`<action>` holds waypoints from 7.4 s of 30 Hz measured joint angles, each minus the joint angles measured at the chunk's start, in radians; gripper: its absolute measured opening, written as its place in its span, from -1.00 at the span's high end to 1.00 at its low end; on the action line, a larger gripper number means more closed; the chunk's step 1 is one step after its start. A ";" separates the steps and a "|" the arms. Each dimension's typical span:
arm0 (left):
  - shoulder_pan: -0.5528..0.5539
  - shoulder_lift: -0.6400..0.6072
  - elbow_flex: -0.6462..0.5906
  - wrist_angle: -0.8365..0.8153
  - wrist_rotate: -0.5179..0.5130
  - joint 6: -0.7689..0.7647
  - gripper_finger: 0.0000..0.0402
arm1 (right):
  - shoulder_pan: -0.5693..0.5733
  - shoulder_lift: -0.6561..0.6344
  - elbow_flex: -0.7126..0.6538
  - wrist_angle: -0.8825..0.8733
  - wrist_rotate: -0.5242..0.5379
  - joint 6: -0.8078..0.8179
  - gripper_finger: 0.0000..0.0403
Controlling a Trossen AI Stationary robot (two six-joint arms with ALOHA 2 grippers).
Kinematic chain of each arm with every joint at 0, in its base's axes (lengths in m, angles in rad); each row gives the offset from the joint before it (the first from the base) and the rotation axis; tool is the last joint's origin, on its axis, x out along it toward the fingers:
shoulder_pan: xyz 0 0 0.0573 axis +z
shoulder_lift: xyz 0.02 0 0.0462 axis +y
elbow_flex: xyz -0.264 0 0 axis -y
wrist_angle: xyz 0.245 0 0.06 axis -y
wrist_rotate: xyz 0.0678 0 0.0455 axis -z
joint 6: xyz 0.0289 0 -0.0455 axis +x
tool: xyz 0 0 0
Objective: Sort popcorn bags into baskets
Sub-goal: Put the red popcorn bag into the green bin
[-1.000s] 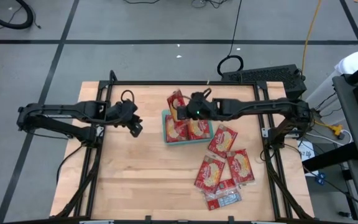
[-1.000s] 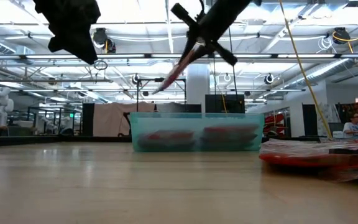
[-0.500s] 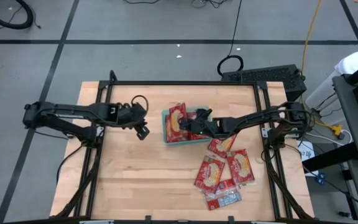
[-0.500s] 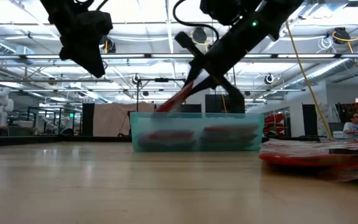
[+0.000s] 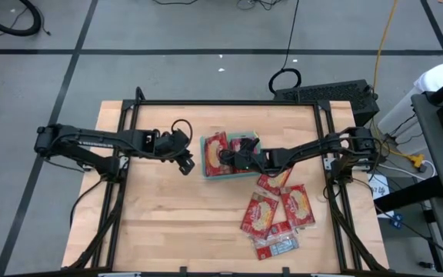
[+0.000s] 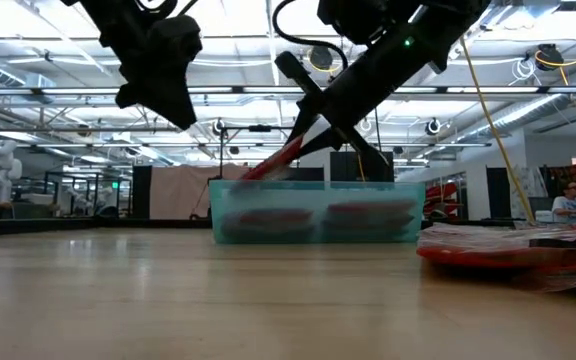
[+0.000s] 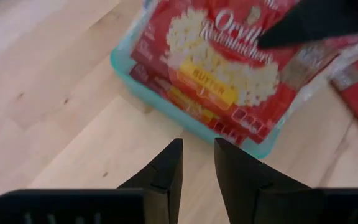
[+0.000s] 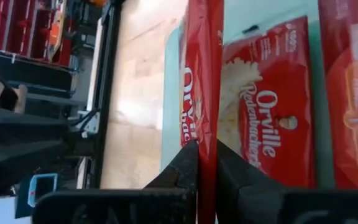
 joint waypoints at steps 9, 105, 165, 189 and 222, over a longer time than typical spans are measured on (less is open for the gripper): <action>-0.002 0.000 0.000 -0.004 0.000 0.005 0.54 | 0.005 0.000 0.000 -0.024 -0.008 0.023 0.93; -0.068 -0.001 0.000 -0.031 0.007 0.011 0.54 | -0.272 0.037 0.442 -0.628 -0.540 -0.838 1.00; -0.346 0.674 0.305 0.761 0.015 -0.071 0.54 | 0.288 -0.570 -0.738 -0.016 -0.574 0.126 0.03; -0.294 0.895 0.457 0.649 0.104 -0.087 0.54 | 0.286 -0.481 -0.736 0.118 -0.496 0.090 0.29; -0.285 0.602 0.427 0.217 0.074 -0.229 0.12 | 0.284 -0.693 -0.703 0.336 -0.410 -0.378 1.00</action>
